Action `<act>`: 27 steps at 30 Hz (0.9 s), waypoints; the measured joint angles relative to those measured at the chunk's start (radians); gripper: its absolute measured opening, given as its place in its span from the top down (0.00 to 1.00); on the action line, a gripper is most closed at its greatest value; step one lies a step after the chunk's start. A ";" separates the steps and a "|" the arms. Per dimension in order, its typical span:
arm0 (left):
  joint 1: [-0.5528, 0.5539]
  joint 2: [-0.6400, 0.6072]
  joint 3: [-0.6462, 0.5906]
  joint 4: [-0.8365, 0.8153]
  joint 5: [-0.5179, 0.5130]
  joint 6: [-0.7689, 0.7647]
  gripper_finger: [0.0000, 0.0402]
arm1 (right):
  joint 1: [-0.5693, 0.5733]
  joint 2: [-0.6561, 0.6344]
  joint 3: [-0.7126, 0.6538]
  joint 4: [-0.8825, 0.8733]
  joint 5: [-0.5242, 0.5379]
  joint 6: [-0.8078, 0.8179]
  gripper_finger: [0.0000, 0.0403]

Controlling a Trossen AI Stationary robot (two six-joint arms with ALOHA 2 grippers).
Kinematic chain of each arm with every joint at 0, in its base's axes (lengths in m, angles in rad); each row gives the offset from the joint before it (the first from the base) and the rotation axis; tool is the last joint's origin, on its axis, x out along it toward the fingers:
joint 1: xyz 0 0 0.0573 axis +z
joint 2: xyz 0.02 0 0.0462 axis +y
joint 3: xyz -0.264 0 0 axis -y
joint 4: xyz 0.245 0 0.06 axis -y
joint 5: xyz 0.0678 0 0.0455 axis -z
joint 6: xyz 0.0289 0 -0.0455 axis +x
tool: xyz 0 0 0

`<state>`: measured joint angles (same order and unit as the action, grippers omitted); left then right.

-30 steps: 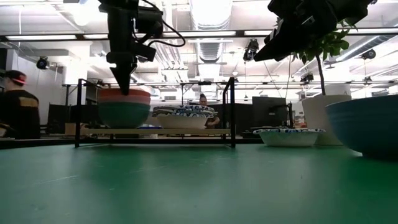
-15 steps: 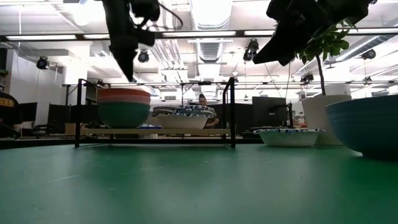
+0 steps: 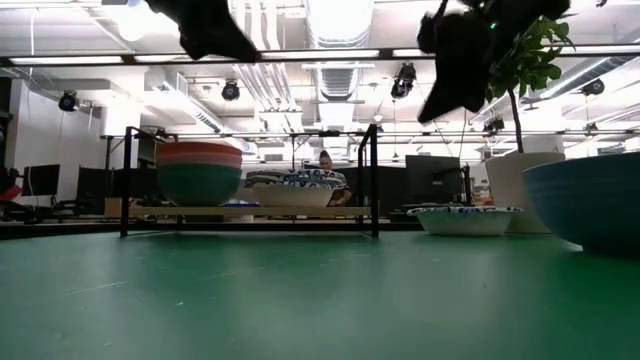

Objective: Place and stack bowls onto a shelf
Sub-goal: Stack the white bowl on top of the white bowls on the shelf

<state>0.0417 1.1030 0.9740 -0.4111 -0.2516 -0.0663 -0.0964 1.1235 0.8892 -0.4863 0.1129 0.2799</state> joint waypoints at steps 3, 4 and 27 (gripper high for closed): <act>-0.054 -0.040 -0.081 0.143 -0.001 0.009 0.80 | -0.045 0.075 0.059 -0.153 -0.013 0.016 0.97; -0.067 -0.049 -0.103 0.173 -0.001 0.008 0.80 | -0.059 0.100 0.076 -0.207 -0.014 0.012 0.97; -0.104 -0.088 -0.221 0.179 -0.019 -0.004 0.80 | -0.138 0.300 0.072 -0.245 0.071 -0.384 0.62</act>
<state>-0.0624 1.0149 0.7533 -0.2317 -0.2706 -0.0708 -0.2341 1.4230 0.9615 -0.7309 0.1838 -0.1037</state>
